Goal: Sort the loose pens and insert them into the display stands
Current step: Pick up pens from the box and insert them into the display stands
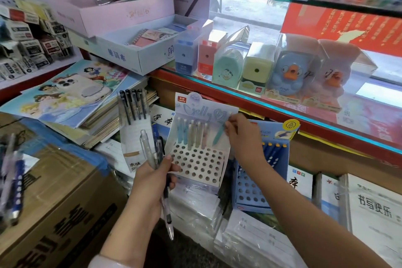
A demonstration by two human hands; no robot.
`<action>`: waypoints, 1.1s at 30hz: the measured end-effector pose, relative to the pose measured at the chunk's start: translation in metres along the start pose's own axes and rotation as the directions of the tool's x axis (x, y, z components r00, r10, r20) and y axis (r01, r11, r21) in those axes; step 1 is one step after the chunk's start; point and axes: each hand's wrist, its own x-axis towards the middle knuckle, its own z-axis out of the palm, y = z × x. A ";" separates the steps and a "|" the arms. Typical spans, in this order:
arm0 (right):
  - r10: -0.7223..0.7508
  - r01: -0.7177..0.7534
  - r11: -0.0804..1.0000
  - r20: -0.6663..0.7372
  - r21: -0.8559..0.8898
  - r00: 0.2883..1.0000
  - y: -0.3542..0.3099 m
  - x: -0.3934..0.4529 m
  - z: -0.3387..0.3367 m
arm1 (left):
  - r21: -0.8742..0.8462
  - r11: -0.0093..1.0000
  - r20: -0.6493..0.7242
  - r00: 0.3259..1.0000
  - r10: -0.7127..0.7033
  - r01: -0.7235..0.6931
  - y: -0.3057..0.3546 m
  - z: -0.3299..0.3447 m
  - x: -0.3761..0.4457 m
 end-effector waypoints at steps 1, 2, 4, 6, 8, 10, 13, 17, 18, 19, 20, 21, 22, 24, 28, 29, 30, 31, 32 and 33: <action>-0.001 0.001 1.000 0.013 -0.019 1.000 0.001 -0.001 0.005 | -0.009 1.000 0.006 1.000 -0.001 0.001 0.001 0.001 -0.001; 0.003 -0.003 1.000 0.025 -0.027 1.000 0.001 -0.002 0.010 | -0.020 1.000 0.012 1.000 -0.006 0.006 0.001 0.001 -0.001; -0.001 0.003 0.999 0.044 -0.042 0.999 0.000 -0.004 0.017 | -0.036 0.999 0.018 1.000 -0.013 0.014 0.002 0.001 -0.001; -0.016 0.019 0.998 0.059 -0.054 0.998 0.000 -0.004 0.022 | -0.042 0.999 0.018 1.000 -0.012 0.013 0.002 0.000 0.000; -0.022 0.027 0.996 0.062 -0.081 0.998 0.000 -0.005 0.024 | -0.046 0.999 0.015 1.000 -0.010 0.011 0.002 0.000 0.001; -0.023 0.028 0.994 0.051 -0.110 0.998 0.002 -0.004 0.023 | -0.052 0.999 0.015 1.000 -0.013 0.013 0.003 -0.001 0.002; -0.027 0.031 0.989 0.033 -0.143 0.999 0.007 -0.003 0.019 | -0.067 0.998 0.012 1.000 -0.014 0.015 0.004 0.001 0.003; -0.008 0.018 0.987 0.063 -0.160 0.998 0.011 0.001 0.020 | -0.054 0.998 0.016 1.000 -0.020 0.021 0.004 0.004 0.002; 0.003 0.011 0.984 0.079 -0.177 0.997 0.012 0.003 0.022 | -0.043 0.999 0.017 1.000 -0.023 0.024 0.004 0.004 0.001; 0.010 0.009 0.979 0.092 -0.202 0.996 0.012 0.005 0.023 | -0.035 0.999 0.016 1.000 -0.024 0.024 0.004 0.004 0.001; 0.014 0.011 0.972 0.105 -0.234 0.994 0.013 0.006 0.025 | -0.031 0.999 0.016 1.000 -0.023 0.023 0.005 0.004 0.000; 0.014 0.018 0.964 0.118 -0.265 0.993 0.014 0.008 0.027 | -0.031 0.999 0.014 1.000 -0.022 0.023 0.005 0.004 0.000; 0.018 0.025 0.955 0.140 -0.296 0.990 0.015 0.009 0.028 | -0.033 0.999 0.012 1.000 -0.023 0.024 0.005 0.004 0.000; 0.026 0.044 0.934 0.191 -0.354 0.981 0.017 0.012 0.030 | -0.035 0.999 0.012 1.000 -0.028 0.028 0.006 0.003 -0.001; 0.077 0.046 0.896 0.258 -0.441 0.963 0.017 0.017 0.032 | -0.036 0.999 0.030 0.999 -0.039 0.040 0.007 0.002 -0.006; 0.083 0.057 0.881 0.271 -0.470 0.959 0.016 0.017 0.031 | -0.032 0.999 0.036 0.999 -0.041 0.042 0.008 0.002 -0.007; 0.084 0.077 0.862 0.291 -0.500 0.953 0.015 0.017 0.031 | -0.024 0.999 0.041 0.998 -0.043 0.044 0.008 0.002 -0.008; 0.089 0.081 0.857 0.300 -0.508 0.950 0.014 0.017 0.029 | -0.014 0.999 0.046 0.998 -0.042 0.043 0.008 0.001 -0.009; 0.106 0.077 0.857 0.319 -0.510 0.942 0.011 0.016 0.027 | -0.006 0.999 0.052 0.998 -0.039 0.039 0.008 0.001 -0.009; 0.121 0.070 0.863 0.340 -0.500 0.933 0.008 0.014 0.023 | -0.001 0.999 0.060 0.998 -0.035 0.035 0.009 0.000 -0.010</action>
